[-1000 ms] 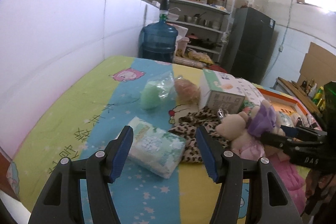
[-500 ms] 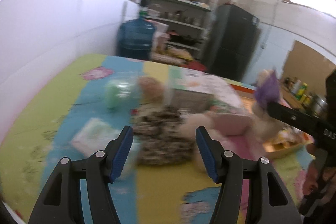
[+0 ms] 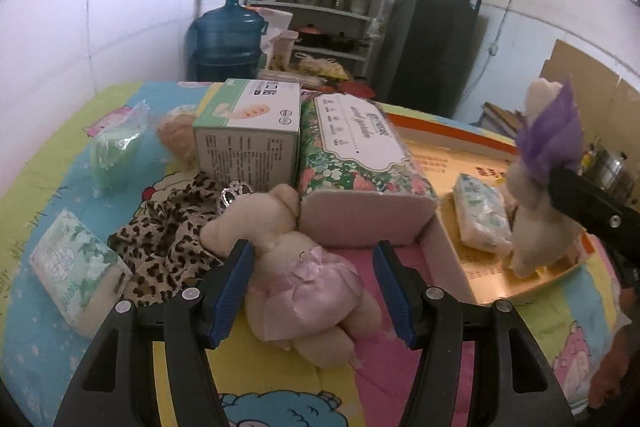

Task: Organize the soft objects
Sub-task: 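Grasp the pink-bow plush bear with the left tool and lift it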

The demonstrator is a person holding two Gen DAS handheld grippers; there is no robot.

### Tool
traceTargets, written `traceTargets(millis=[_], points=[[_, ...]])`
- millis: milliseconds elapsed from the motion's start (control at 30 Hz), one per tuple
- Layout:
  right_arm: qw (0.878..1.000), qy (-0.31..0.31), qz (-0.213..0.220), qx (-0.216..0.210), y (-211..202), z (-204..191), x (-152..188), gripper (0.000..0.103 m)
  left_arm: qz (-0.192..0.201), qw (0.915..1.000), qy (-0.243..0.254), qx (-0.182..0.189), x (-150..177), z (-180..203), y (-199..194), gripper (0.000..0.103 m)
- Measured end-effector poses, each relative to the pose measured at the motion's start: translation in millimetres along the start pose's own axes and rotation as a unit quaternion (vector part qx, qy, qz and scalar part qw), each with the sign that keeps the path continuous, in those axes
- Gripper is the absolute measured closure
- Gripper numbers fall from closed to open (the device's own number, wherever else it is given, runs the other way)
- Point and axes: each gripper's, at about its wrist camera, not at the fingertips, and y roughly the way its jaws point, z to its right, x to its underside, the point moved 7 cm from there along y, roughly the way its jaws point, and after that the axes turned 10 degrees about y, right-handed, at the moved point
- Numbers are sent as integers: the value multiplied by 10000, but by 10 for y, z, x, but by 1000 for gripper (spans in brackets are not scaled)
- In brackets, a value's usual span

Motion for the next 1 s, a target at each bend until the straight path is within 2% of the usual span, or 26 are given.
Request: traceTargets(millis=[100,300,400,700,1000], points=[[10000,65,13,-24,-26,64,11,52,-50,9999,103,-105,29,27,41,40],[9999,119,-2,-113,-58,137,57,52,-255,9997,-51,-3,127,-112,70,50],[9998,148,-14,-143,-50,151,68,52,-228,9997,-21,5,122,-117,56,56],[9997,171,6,-169,-63,154,82,52,48,9999,13,147,118,-118,-153,59],[9997,91,108,-199,-161,72,37,52,510,9980,301,210,-33,6,-578,59]])
